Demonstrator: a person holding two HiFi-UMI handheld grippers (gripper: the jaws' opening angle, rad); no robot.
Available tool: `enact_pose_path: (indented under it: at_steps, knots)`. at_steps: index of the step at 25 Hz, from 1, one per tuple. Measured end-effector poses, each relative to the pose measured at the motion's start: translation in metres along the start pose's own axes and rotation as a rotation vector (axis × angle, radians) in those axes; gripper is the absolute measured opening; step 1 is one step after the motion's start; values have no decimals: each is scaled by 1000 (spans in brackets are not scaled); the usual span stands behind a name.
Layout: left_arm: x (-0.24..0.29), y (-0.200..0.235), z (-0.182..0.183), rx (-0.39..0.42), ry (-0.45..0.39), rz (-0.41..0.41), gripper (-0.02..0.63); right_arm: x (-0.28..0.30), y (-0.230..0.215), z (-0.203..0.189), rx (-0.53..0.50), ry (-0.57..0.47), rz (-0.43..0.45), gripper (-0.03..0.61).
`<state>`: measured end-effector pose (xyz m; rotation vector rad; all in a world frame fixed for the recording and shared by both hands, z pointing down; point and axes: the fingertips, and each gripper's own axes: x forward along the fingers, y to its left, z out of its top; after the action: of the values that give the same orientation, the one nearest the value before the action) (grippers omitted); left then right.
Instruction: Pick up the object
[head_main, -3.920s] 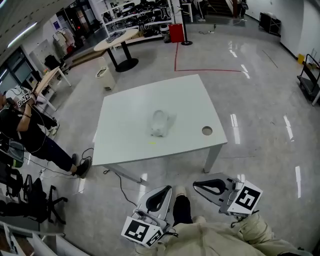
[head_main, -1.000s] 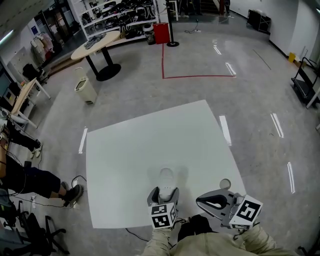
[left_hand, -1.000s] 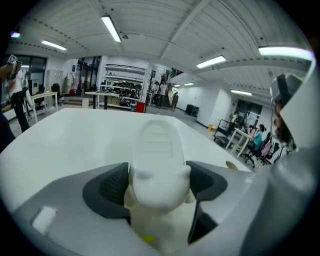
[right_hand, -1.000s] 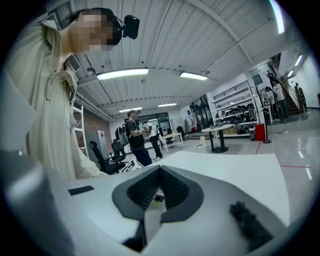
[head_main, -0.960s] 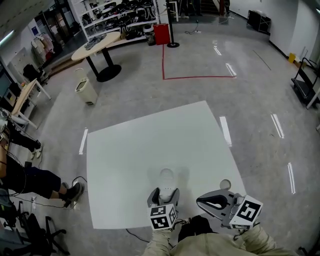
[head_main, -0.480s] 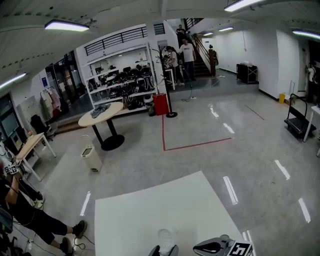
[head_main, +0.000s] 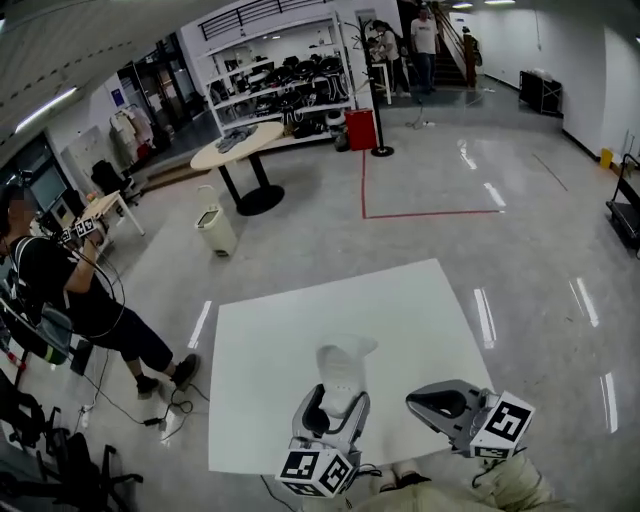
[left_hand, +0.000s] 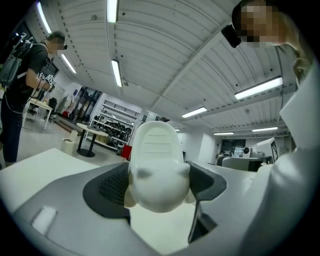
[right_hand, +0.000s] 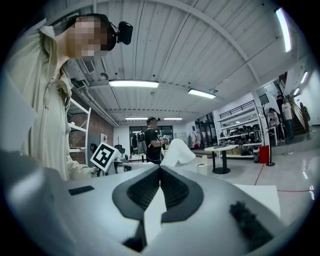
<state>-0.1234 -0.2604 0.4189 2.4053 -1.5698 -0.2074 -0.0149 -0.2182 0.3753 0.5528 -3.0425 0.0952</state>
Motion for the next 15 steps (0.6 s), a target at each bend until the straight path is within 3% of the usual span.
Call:
enact_pose_path:
  at_steps: [5,15]
  knots:
    - [-15,-33,42,48,-65,-1,364,-7,1,21,-13,-27,40,3]
    - [-42,-63,59,99,-112,40,365,-19,3,29,-20,-60,108,3]
